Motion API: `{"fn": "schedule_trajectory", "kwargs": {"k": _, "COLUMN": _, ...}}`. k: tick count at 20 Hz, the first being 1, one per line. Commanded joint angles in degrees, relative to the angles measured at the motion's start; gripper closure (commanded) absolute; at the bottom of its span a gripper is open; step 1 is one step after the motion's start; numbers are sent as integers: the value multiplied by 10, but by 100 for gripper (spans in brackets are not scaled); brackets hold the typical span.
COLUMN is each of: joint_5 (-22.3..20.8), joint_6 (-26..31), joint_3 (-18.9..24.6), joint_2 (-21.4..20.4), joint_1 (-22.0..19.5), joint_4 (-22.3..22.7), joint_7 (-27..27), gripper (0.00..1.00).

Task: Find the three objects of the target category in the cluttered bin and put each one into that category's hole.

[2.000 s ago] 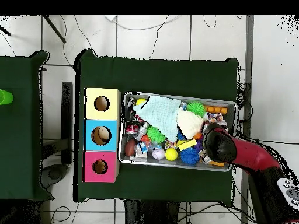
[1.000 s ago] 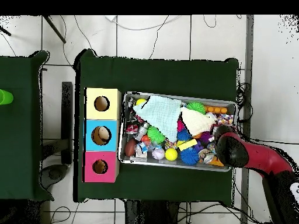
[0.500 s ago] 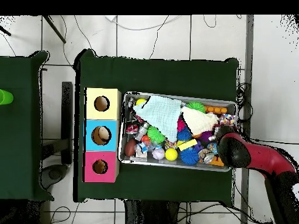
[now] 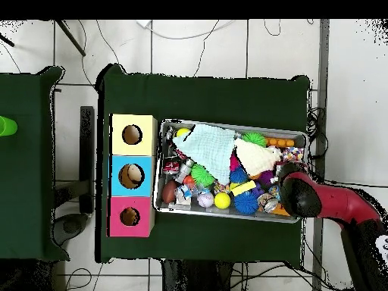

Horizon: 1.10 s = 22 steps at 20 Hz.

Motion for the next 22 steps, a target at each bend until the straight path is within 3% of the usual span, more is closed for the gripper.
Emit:
{"fn": "schedule_trajectory", "kwargs": {"k": 1, "joint_5": -43, "joint_6": -20, "joint_3": 23, "joint_2": 63, "joint_1": 34, "joint_4": -4, "joint_7": -4, "gripper": 100}}
{"fn": "schedule_trajectory", "kwargs": {"k": 2, "joint_5": -42, "joint_6": -19, "joint_3": 23, "joint_2": 64, "joint_1": 33, "joint_4": -4, "joint_7": -3, "gripper": 100}}
{"fn": "schedule_trajectory", "kwargs": {"k": 3, "joint_5": -43, "joint_6": -20, "joint_3": 26, "joint_2": 64, "joint_1": 31, "joint_4": -3, "joint_7": -2, "gripper": 0}}
{"fn": "schedule_trajectory", "kwargs": {"k": 14, "joint_5": -34, "joint_6": -7, "joint_3": 27, "joint_2": 53, "joint_1": 36, "joint_4": -1, "joint_7": -2, "gripper": 0}}
{"fn": "schedule_trajectory", "kwargs": {"k": 22, "joint_5": 11, "joint_6": 62, "joint_3": 44, "joint_2": -30, "joint_1": 29, "joint_4": 53, "joint_7": -15, "gripper": 0}}
